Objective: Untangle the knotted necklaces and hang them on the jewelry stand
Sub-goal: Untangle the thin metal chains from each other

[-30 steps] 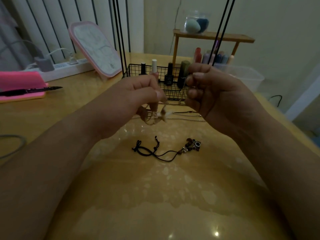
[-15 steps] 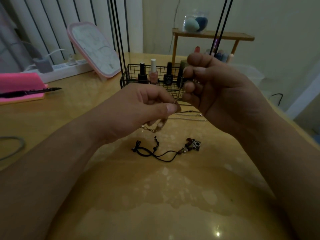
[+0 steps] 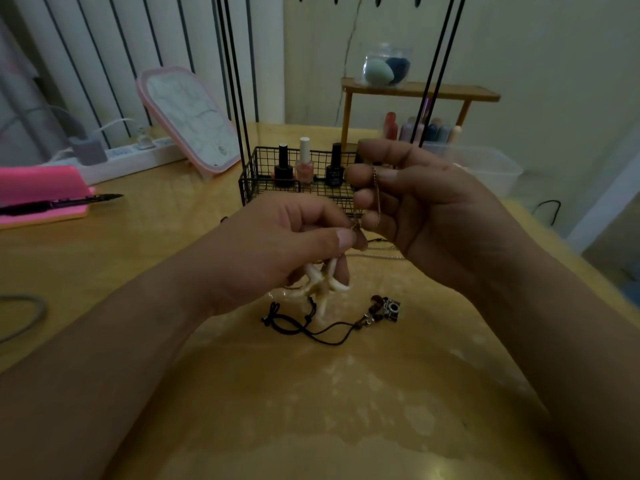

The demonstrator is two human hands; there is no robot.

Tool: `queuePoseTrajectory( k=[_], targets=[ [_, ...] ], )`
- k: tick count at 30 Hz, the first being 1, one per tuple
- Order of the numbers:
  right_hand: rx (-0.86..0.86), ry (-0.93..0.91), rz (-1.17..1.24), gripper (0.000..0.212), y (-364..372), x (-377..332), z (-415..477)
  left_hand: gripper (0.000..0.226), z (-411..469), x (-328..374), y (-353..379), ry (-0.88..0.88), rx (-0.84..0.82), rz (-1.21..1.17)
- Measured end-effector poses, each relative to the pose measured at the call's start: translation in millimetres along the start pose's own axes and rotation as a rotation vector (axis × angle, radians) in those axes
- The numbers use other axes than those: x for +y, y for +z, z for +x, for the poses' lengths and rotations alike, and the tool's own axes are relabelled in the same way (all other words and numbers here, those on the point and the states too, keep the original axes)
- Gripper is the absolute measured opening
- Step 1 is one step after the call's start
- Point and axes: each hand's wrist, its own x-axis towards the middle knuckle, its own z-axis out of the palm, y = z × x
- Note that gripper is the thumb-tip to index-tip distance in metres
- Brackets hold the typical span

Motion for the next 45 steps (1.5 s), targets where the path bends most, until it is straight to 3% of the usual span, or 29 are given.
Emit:
queuePoseTrajectory(
  k=[6,10,13,18,22,34,41,45],
  targets=[
    [0.101,0.086,-0.202,0.019,-5.5,2.2,-0.8,0.015,-0.2,-0.1,0.1,0.012,0.007,-0.012],
    [0.234,0.109,-0.513,0.017,-4.9,10.3,-0.7,0.017,1.0,-1.7,-3.1,0.001,0.059,-0.012],
    [0.348,-0.039,-0.857,0.009,-2.1,11.2,-1.4,0.016,1.0,-1.5,-3.3,0.005,0.095,0.037],
    [0.076,-0.073,-0.894,0.003,3.6,4.6,-7.7,0.014,2.1,-3.3,-6.0,0.029,0.138,0.106],
    [-0.023,-0.08,-0.927,0.007,4.6,4.3,-8.7,0.011,2.9,-4.9,-6.5,0.039,0.161,0.147],
    [0.012,-0.222,-1.327,0.011,2.6,20.5,-7.0,0.011,5.7,-11.0,-3.0,0.071,0.202,0.369],
    [0.038,-0.234,-1.294,0.018,3.1,23.9,-6.7,0.02,4.4,-10.2,-4.3,0.099,0.196,0.397],
    [0.108,-0.285,-1.256,0.012,2.5,23.5,-5.8,0.025,4.2,-9.1,-6.3,0.055,0.168,0.249]
  ],
)
